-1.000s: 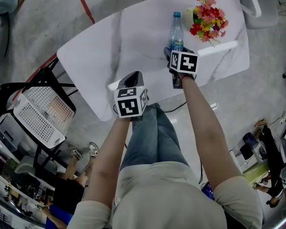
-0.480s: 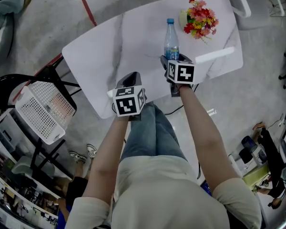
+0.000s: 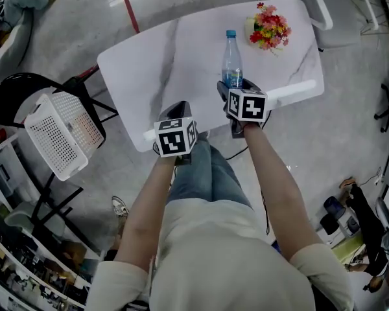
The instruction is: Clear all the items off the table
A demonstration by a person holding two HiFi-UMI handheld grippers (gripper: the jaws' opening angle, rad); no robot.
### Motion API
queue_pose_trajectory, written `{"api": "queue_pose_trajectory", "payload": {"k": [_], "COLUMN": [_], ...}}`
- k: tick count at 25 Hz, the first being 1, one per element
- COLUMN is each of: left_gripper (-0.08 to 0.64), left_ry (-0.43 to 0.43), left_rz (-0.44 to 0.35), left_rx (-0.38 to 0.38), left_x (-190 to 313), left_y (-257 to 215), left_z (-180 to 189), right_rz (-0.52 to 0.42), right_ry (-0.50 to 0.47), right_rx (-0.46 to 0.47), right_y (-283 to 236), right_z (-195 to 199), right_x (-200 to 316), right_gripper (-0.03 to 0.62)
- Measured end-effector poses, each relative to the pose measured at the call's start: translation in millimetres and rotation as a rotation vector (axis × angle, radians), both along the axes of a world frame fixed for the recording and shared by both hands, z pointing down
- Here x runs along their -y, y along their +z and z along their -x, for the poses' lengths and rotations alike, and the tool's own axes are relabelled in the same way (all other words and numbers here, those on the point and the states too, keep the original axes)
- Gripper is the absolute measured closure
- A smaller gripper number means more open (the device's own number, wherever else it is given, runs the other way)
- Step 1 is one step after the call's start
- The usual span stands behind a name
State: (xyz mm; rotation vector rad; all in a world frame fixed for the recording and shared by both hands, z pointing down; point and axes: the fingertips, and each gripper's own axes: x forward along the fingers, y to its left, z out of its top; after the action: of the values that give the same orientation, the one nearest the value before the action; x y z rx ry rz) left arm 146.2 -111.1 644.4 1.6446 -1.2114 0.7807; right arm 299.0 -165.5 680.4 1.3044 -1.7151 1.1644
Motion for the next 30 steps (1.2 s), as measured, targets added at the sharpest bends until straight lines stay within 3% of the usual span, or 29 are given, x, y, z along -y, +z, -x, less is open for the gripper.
{"api": "queue_pose_trajectory", "payload": {"k": [30], "left_gripper": [0.552], "left_ry": [-0.103], "left_rz": [-0.12], "left_rx": [0.004], "left_x": [-121], "left_y": [-90], "left_z": [71], "right_rz": [-0.137], "right_ry": [-0.183], "right_rx": [0.087], "right_y": [-129], "right_z": [99], "right_x": [-128], "right_gripper": [0.267]}}
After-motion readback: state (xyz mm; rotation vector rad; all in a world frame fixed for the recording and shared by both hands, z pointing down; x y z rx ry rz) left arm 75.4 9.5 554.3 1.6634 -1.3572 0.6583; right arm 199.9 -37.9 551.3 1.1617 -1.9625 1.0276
